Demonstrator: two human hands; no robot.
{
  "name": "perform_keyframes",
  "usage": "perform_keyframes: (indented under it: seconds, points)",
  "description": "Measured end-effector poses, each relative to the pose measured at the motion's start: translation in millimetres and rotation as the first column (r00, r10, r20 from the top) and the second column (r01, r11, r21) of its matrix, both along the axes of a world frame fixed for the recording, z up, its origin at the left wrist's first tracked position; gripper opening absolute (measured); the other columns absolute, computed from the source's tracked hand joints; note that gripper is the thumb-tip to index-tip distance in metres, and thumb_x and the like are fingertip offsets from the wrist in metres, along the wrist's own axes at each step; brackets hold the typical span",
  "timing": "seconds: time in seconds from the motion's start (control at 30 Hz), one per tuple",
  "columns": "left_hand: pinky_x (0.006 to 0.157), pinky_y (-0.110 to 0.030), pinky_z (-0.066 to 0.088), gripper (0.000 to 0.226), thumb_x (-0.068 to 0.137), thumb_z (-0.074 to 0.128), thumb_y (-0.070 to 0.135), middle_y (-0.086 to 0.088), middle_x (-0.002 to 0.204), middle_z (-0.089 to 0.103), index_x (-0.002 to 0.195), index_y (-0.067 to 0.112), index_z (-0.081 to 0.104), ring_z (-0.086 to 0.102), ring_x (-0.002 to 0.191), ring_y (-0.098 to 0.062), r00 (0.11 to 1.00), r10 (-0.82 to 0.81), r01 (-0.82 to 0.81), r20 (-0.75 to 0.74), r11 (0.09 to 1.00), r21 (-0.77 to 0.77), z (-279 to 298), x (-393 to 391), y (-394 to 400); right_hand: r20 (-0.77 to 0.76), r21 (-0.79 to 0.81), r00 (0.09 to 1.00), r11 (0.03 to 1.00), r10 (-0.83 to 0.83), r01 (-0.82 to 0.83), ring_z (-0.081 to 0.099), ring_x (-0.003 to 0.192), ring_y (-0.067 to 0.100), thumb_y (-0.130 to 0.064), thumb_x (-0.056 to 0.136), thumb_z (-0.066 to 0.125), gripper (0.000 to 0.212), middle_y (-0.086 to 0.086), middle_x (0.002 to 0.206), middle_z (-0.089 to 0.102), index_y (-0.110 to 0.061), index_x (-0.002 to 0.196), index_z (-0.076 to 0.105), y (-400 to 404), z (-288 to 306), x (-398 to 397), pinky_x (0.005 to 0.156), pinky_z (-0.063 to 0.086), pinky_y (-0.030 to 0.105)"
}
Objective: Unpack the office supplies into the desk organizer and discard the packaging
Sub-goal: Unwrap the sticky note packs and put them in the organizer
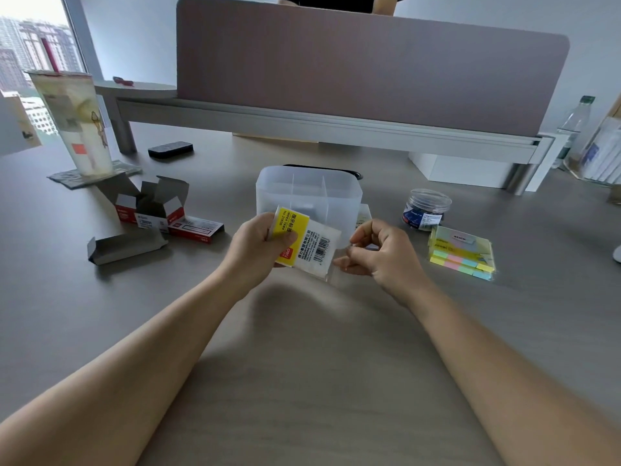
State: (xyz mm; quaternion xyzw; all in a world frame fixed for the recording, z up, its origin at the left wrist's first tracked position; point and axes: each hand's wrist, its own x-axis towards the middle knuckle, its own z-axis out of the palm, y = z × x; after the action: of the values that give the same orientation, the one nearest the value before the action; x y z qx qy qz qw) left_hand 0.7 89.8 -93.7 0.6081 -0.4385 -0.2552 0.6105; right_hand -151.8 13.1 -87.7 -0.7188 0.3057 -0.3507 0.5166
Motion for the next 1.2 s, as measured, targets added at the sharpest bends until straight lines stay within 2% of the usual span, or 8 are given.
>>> perform_keyframes:
  seconds: [0.13,0.27,0.4,0.6,0.73,0.9,1.03,1.2]
  points:
    - [0.051,-0.016,0.054,0.017,0.088,0.049,0.004,0.001,0.079,0.062,0.078,0.018,0.055,0.063,0.064,-0.008,0.991,-0.043,0.044,-0.128,0.999,0.005,-2.2,2.0,2.7,-0.086,-0.147,0.992,0.986,-0.097,0.084,0.063,0.049,0.007,0.007,0.083,0.045,0.03,0.005,0.079,0.055,-0.017,0.067,0.05,1.9,-2.0,0.0,0.06,0.056,0.022]
    - [0.055,-0.018,0.056,0.013,0.087,0.049,0.005,0.0,0.084,0.063,0.085,0.016,0.056,0.063,0.069,-0.009,0.972,-0.077,0.075,-0.224,0.997,-0.02,-2.2,2.8,2.9,-0.13,-0.291,0.978,0.949,-0.165,0.121,0.062,0.081,0.023,-0.002,0.082,0.051,0.018,0.005,0.098,0.056,-0.016,0.076,0.061,1.9,-4.6,2.1,0.08,0.055,0.04]
    - [0.057,-0.019,0.056,0.017,0.086,0.048,0.001,-0.002,0.087,0.063,0.092,0.015,0.055,0.065,0.067,-0.009,0.949,-0.178,0.171,-0.259,0.984,-0.048,-2.0,1.0,4.0,-0.115,-0.144,0.99,0.988,-0.076,0.059,0.056,0.085,0.016,-0.013,0.082,0.059,0.014,0.011,0.097,0.06,-0.005,0.093,0.063,0.8,-4.8,3.6,0.086,0.05,0.041]
    - [0.059,-0.022,0.058,0.019,0.084,0.049,0.0,0.003,0.079,0.069,0.087,0.016,0.058,0.068,0.064,-0.006,0.926,-0.257,0.255,-0.278,0.966,-0.043,-3.4,0.2,3.5,-0.023,0.056,0.999,0.998,0.033,-0.031,0.058,0.073,0.007,-0.005,0.082,0.058,0.016,-0.002,0.078,0.062,0.0,0.097,0.062,0.6,-3.3,3.2,0.072,0.05,0.016]
    - [0.055,-0.02,0.057,0.018,0.085,0.05,0.0,0.009,0.062,0.071,0.084,0.015,0.059,0.066,0.058,-0.003,0.951,-0.196,0.189,-0.239,0.981,-0.052,-3.8,0.8,1.0,0.018,0.11,1.0,0.994,0.013,-0.015,0.058,0.075,0.012,-0.002,0.078,0.061,0.006,0.0,0.077,0.063,-0.006,0.081,0.064,1.5,-1.9,3.2,0.08,0.049,0.024]
    - [0.056,-0.019,0.057,0.017,0.086,0.051,0.003,0.001,0.08,0.064,0.083,0.017,0.059,0.065,0.056,-0.001,0.973,-0.108,0.097,-0.204,0.993,-0.062,-2.6,6.7,1.7,0.023,0.099,0.998,0.994,-0.052,0.049,0.051,0.067,0.01,-0.011,0.075,0.067,0.012,0.002,0.072,0.061,-0.017,0.066,0.061,-0.1,-0.8,2.5,0.064,0.039,0.02]
    - [0.055,-0.016,0.055,0.017,0.086,0.051,0.004,0.0,0.082,0.063,0.081,0.019,0.058,0.065,0.062,-0.006,0.977,-0.035,0.022,-0.211,0.998,-0.064,-3.2,16.2,4.9,0.033,0.058,0.988,0.987,-0.153,0.151,0.04,0.034,0.001,-0.013,0.078,0.065,0.015,-0.01,0.039,0.05,-0.017,0.065,0.06,-5.7,2.1,-3.7,0.039,0.033,0.011]
    - [0.055,-0.015,0.053,0.009,0.087,0.051,0.005,0.001,0.082,0.062,0.09,0.012,0.056,0.06,0.073,-0.012,0.987,0.052,-0.057,-0.155,0.998,-0.029,-6.1,18.7,7.2,0.002,0.125,0.995,0.988,-0.096,0.095,0.055,0.035,0.005,-0.012,0.087,0.054,0.014,-0.005,0.04,0.062,-0.016,0.073,0.053,-3.5,4.7,-8.6,0.038,0.04,0.014]
